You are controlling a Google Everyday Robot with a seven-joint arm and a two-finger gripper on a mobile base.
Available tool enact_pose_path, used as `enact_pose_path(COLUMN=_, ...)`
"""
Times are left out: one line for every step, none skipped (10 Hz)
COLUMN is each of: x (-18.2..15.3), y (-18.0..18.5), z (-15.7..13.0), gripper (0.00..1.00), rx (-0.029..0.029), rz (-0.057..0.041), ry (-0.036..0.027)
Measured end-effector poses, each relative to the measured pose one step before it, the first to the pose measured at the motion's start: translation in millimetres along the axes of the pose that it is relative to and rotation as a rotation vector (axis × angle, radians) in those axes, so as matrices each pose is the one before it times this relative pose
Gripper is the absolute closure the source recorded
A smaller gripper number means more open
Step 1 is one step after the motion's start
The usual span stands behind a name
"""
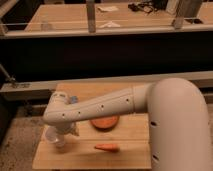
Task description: Place the ceramic cup in the ceramic bowl
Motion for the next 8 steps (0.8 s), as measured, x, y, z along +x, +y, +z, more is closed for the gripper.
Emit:
enact_pose_path(x=-0.81, y=-1.82, z=1.7, gripper=0.44, rx=0.00084, rz=-0.00588, ry=-0.00365)
enact_pose_path(x=-0.17, y=-0.91, z=0.47, gripper=0.5, rx=-0.00042, rz=-0.00704, ry=-0.00201)
enact_pose_path(x=-0.27, y=-0.84, z=0.4, gripper=0.56, rx=0.00105, rz=-0.00577, ry=-0.00399)
enact_pose_path(x=0.3, y=0.15, z=-0.69, gripper=0.63, rx=-0.00157, rz=-0.00319, ry=-0.00181)
enact_pose_path(x=0.76, y=0.74, z=-2.5, gripper=0.65, rx=-0.00185, rz=-0.00478, ry=-0.00198)
enact_pose_path(x=0.59, y=1.04, z=-0.63, gripper=0.69, rx=-0.00082, rz=-0.00169, ry=-0.00052)
enact_pose_path(x=0.39, y=1.46, z=-0.72, gripper=0.7, rx=-0.002, rz=-0.0013, ry=-0.00131)
enact_pose_path(x=1.58, y=2.11, z=-2.4, gripper=0.72, rx=0.00175, rz=0.00132, ry=0.00245)
